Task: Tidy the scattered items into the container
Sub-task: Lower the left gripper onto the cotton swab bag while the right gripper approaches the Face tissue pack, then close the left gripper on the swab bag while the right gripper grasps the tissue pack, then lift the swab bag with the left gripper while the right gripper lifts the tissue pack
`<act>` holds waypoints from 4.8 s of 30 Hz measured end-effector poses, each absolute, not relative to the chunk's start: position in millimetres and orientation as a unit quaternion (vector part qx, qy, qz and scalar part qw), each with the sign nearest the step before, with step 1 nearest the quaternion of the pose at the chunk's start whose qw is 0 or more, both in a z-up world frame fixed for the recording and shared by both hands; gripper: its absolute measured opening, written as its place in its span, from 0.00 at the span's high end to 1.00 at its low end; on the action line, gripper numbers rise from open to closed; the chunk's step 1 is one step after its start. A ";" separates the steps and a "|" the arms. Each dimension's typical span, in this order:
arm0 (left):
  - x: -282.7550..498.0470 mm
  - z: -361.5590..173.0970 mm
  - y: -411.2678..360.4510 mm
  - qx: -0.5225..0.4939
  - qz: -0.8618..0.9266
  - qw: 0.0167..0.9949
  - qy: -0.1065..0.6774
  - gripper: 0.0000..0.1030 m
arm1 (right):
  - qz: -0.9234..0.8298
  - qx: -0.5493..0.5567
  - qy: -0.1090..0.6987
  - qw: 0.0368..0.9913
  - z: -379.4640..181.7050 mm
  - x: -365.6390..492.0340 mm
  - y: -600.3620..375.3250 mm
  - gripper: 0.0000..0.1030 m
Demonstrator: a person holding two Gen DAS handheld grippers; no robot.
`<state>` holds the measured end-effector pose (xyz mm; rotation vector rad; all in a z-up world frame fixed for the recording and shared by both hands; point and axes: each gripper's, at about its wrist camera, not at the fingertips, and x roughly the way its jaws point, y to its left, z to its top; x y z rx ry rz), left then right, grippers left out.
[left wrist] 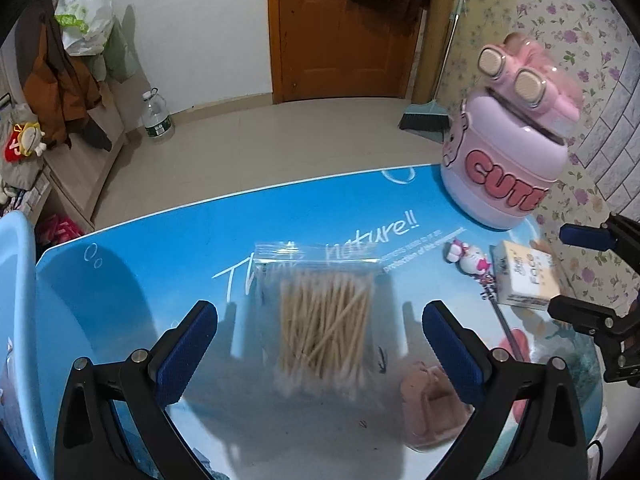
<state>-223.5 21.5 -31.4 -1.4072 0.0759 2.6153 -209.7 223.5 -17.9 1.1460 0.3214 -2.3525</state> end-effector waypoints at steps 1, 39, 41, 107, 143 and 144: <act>-224.9 -32.8 21.1 -0.473 0.876 0.086 0.025 0.00 | -0.863 0.421 0.120 0.252 -18.8 -209.8 221.5 0.26; -242.1 -50.0 12.1 -0.469 0.878 0.089 0.036 0.38 | -0.844 0.449 0.102 0.275 -51.1 -229.2 217.9 0.26; -241.4 -50.0 9.3 -0.467 0.879 0.089 0.034 0.42 | -0.845 0.447 0.099 0.277 -51.5 -228.6 217.8 0.26; -19.3 54.2 -12.7 -0.335 0.940 0.068 0.007 0.67 | -0.931 0.340 -0.047 0.126 35.2 -23.1 152.5 0.47; 7.4 48.2 -27.7 -0.337 0.940 0.059 -0.004 0.67 | -0.942 0.324 -0.041 0.082 39.1 5.8 143.4 0.48; 7.2 48.2 -28.0 -0.337 0.940 0.058 -0.004 0.67 | -0.942 0.324 -0.042 0.082 39.1 6.0 143.1 0.48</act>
